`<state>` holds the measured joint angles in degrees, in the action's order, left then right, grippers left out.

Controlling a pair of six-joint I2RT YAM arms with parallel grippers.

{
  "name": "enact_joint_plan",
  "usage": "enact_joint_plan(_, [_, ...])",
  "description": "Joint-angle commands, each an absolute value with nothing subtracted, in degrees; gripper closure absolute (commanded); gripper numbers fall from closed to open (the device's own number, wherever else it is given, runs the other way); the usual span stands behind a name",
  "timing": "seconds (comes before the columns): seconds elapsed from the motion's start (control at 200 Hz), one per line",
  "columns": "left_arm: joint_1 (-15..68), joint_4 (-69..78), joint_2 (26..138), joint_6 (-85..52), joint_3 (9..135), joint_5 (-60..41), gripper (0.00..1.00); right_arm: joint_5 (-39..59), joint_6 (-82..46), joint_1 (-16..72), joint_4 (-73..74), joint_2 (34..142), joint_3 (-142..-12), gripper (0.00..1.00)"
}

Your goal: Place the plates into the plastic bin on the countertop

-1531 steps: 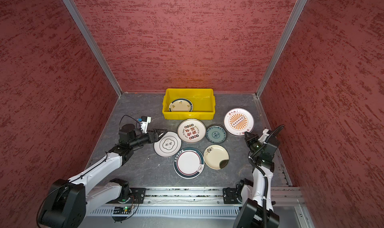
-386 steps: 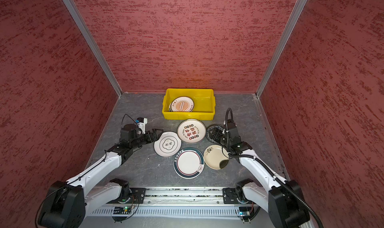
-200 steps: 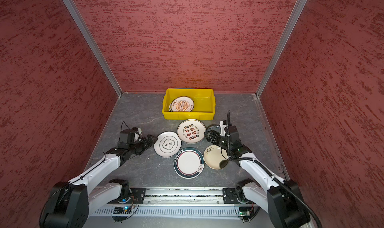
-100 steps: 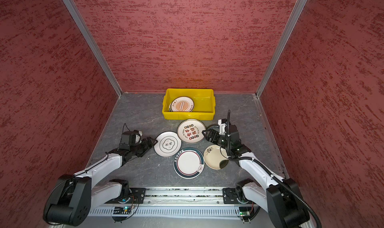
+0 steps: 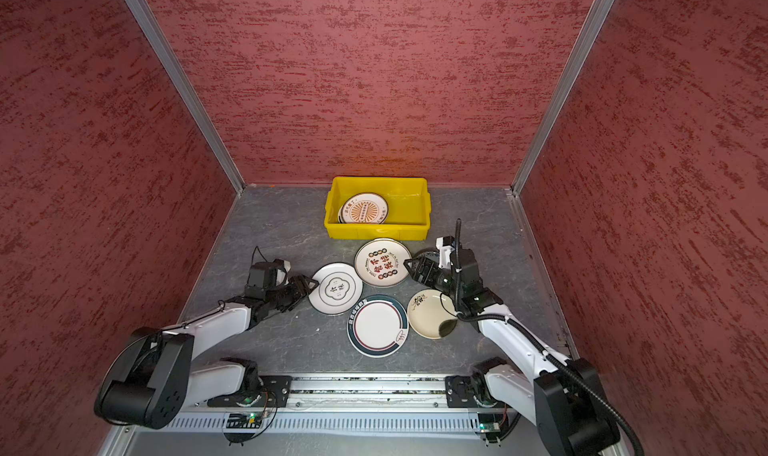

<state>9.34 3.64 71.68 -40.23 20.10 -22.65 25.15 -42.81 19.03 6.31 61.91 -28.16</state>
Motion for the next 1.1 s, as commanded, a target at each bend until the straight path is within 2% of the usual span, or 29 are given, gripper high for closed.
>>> enact_joint_plan(0.0, [9.94, 2.68, 73.46, -38.81, 20.13, -19.86, 0.36, 23.86, -42.13, 18.97, 7.16, 62.49, -30.89, 0.13])
enact_joint_plan(0.115, [10.19, 3.61, 75.16, -38.59, 20.65, -19.98, 0.43, 23.75, -42.38, 18.98, 7.73, 62.49, -31.20, 0.14])
enact_joint_plan(0.441, [10.49, 4.50, 76.40, -37.90, 21.33, -19.70, 0.54, 23.04, -43.02, 18.96, 6.73, 60.97, -30.23, 0.13])
enact_joint_plan(0.556, [10.38, 3.38, 75.62, -36.79, 22.14, -19.33, 0.63, 22.88, -43.09, 18.98, 6.64, 60.38, -30.19, 0.13])
enact_joint_plan(0.807, [10.13, 2.84, 76.00, -36.04, 23.37, -19.42, 0.73, 23.20, -43.48, 18.98, 6.39, 59.78, -30.12, 0.13])
enact_joint_plan(1.092, [9.69, 2.02, 74.68, -35.43, 23.38, -19.35, 0.78, 22.82, -43.93, 18.98, 6.93, 57.92, -27.45, 0.12])
